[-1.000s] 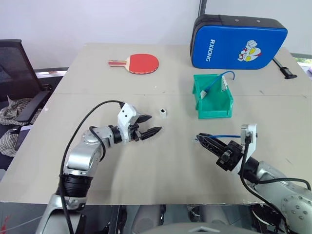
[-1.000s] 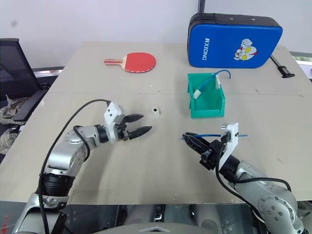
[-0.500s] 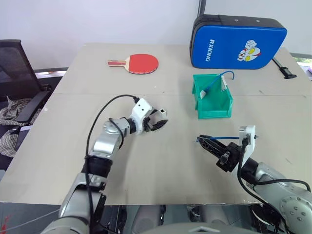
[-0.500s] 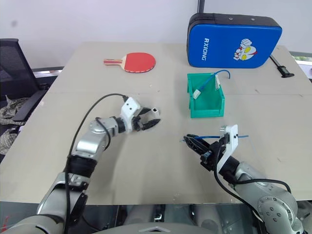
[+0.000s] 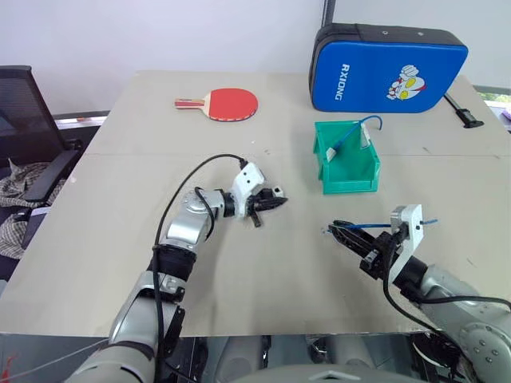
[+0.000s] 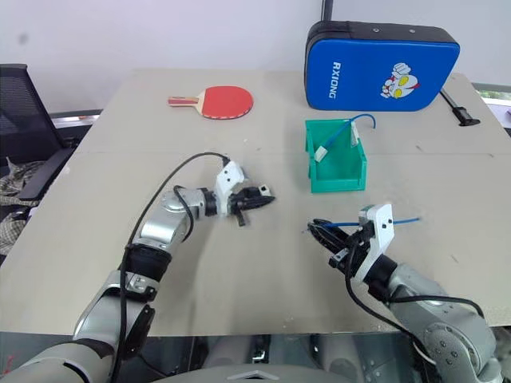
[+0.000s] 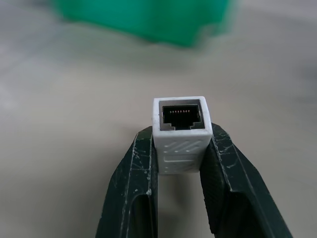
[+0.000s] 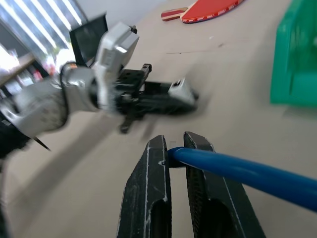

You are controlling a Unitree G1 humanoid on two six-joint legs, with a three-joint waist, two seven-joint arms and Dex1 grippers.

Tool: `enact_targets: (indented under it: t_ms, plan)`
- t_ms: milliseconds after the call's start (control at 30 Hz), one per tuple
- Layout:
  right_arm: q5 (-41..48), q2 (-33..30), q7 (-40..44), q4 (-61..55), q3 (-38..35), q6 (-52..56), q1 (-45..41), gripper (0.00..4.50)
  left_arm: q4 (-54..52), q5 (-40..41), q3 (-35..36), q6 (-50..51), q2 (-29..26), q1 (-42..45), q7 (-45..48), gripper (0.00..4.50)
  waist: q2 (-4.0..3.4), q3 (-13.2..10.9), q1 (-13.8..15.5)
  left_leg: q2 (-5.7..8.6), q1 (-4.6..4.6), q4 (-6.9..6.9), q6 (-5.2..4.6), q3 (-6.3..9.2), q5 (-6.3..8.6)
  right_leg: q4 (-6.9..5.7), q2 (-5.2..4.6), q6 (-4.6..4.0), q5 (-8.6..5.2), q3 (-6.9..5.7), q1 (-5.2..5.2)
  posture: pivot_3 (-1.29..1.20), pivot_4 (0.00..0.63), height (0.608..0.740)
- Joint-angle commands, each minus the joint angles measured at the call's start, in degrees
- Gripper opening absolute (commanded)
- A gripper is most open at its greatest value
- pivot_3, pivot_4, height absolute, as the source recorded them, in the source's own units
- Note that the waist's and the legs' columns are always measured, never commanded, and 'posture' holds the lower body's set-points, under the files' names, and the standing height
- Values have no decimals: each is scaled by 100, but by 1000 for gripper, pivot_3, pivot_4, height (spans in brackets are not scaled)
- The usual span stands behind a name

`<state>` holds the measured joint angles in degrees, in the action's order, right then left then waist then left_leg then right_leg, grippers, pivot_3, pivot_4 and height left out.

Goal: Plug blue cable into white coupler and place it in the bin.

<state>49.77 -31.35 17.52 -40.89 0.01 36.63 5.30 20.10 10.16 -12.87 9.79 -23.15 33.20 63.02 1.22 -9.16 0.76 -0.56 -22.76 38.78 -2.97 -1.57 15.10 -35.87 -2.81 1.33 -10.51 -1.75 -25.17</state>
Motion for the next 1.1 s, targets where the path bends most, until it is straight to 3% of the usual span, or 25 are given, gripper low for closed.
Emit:
enact_targets:
  t_ms: [33, 300, 767, 1100]
  plan:
    - [-685, -367, 537, 212, 255, -163, -461, 0, -455, 11, -285, -191, -28, -22, 501, 568, 0, 0, 3, 0, 1, 0, 0, 2, 0, -1, 2, -2, -1, 0, 1, 0, 150, 731]
    - [-1751, -953, 1977, 1307, 1023, -343, -1773, 0, 152, -396, -716, -1024, 246, 295, 788, 568, 0, -1, 6, 2, -1, 4, -1, 6, 0, -1, 8, 3, 2, -4, 1, 0, 150, 731]
    - [-2298, -697, 3078, 2173, 1425, -277, -2896, 0, 500, -661, -837, -1428, 332, 331, 933, 568, 0, -1, 4, 2, -4, 8, -1, 10, 0, -2, 6, 6, 19, -6, 1, 0, 150, 731]
    - [-2948, -568, 3671, 2704, 2018, -418, -3234, 0, 471, -695, -828, -1399, 395, 284, 925, 568, -1, 0, 4, 2, -4, 11, -1, 12, 0, -4, 6, 0, 23, -9, 1, 0, 150, 731]
